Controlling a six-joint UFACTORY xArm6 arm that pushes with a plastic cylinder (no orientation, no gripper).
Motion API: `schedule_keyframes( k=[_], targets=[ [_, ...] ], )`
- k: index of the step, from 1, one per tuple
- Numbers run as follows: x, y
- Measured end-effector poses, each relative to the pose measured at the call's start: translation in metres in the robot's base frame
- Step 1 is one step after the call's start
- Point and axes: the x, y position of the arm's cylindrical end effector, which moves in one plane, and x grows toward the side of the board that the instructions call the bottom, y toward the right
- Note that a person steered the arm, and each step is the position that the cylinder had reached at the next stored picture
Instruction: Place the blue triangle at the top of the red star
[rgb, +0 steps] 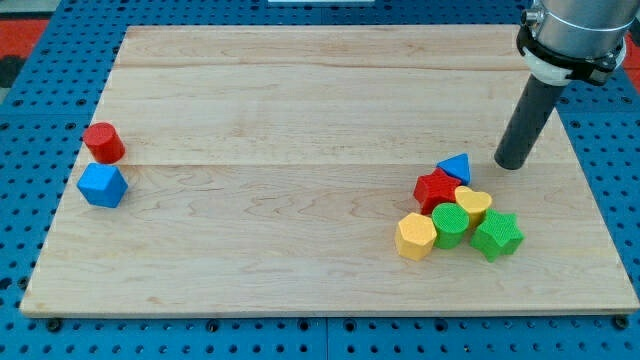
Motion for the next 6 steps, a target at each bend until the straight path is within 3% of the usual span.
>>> schedule_keyframes(
  k=[2,3,5,6],
  targets=[
    [0.007,0.01],
    [0.038,0.012],
    [-0.018,-0.017],
    [0.0,-0.064]
  ],
)
